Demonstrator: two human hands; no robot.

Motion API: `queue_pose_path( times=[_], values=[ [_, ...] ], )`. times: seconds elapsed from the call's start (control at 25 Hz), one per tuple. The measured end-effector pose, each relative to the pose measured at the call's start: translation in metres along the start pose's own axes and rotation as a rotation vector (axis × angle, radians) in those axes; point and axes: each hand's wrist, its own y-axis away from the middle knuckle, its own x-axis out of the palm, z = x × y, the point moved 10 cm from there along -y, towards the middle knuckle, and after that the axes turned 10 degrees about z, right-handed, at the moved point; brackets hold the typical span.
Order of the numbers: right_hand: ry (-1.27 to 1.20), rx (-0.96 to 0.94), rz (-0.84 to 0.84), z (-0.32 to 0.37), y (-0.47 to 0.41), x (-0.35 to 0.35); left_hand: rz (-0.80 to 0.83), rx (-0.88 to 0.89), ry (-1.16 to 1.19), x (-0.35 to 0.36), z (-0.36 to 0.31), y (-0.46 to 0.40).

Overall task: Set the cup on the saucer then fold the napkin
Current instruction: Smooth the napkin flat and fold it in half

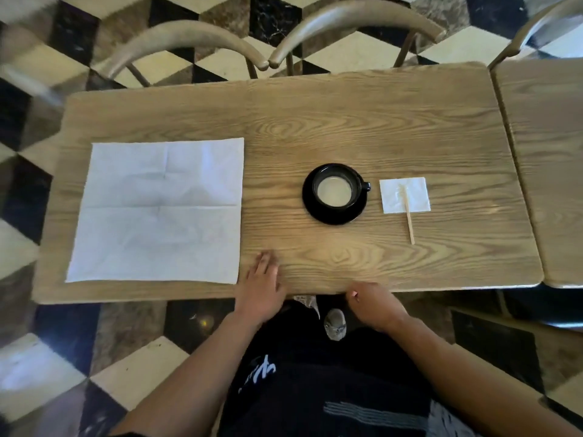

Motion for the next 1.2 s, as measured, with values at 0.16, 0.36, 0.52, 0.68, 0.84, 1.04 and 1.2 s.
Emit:
queue_pose_path(
  times=[0.16, 0.36, 0.52, 0.68, 0.84, 1.04, 1.2],
  values=[
    [0.145, -0.034, 0.172, 0.008, 0.015, 0.048, 0.066, -0.09, 0.118, 0.063, 0.018, 0.063],
    [0.263, -0.078, 0.299, 0.014, 0.024, 0.089, 0.254, -0.231, 0.207, 0.129, 0.041, 0.115],
    [0.299, -0.094, 0.374, 0.023, 0.028, 0.118, 0.276, -0.261, 0.278, 0.146, 0.068, 0.142],
    [0.352, -0.1, 0.405, 0.047, 0.026, 0.137, 0.244, -0.28, 0.338, 0.142, 0.1, 0.155],
    [0.391, -0.095, 0.343, 0.1, 0.014, 0.138, 0.277, -0.29, 0.338, 0.143, 0.152, 0.16],
    [0.358, -0.11, 0.27, 0.174, 0.0, 0.148, 0.149, -0.252, 0.428, 0.092, 0.219, 0.162],
    [0.351, -0.092, 0.213, 0.228, -0.006, 0.151, 0.111, -0.195, 0.456, 0.064, 0.257, 0.162]
  ],
)
